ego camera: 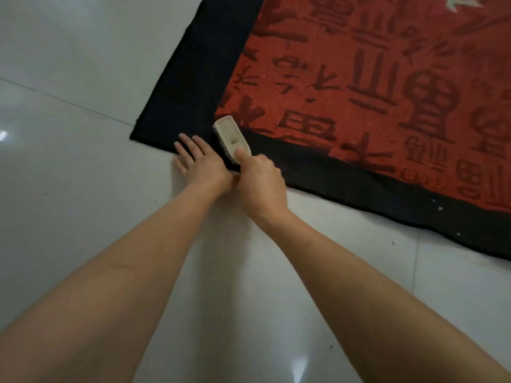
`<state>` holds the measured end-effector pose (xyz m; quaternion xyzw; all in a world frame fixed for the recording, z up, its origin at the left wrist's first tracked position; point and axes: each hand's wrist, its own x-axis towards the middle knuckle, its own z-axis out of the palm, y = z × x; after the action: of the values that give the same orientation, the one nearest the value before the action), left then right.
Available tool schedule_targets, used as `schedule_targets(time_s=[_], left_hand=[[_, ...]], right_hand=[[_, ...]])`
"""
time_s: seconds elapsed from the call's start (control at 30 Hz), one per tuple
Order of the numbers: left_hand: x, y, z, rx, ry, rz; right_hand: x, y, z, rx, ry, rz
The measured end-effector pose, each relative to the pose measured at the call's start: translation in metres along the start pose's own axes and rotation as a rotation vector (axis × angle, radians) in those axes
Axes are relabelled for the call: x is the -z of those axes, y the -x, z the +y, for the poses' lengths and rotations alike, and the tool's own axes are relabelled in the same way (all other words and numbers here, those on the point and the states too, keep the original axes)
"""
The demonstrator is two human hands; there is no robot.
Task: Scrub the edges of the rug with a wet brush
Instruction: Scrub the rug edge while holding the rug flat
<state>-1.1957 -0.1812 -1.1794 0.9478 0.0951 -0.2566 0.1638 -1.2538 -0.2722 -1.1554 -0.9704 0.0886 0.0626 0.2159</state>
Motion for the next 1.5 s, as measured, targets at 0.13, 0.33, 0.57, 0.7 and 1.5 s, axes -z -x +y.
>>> schedule_targets(time_s=[0.13,0.33,0.57,0.7,1.5], left_hand=[[0.006,-0.002,0.0,0.001,0.035,0.014],[0.03,-0.014,-0.006,0.118,-0.032,-0.044],[0.021,-0.013,-0.023,0.118,-0.024,-0.019],[0.024,-0.012,-0.019,0.135,-0.035,-0.042],[0.029,-0.015,-0.012,0.217,-0.027,-0.147]], right_hand=[[0.032,0.023,0.067,-0.183,0.153,0.081],[0.011,-0.002,0.024,-0.151,0.117,0.068],[0.014,-0.03,0.02,0.15,0.177,-0.081],[0.044,-0.002,0.062,0.027,0.197,-0.079],[0.043,-0.054,0.052,0.352,0.203,-0.168]])
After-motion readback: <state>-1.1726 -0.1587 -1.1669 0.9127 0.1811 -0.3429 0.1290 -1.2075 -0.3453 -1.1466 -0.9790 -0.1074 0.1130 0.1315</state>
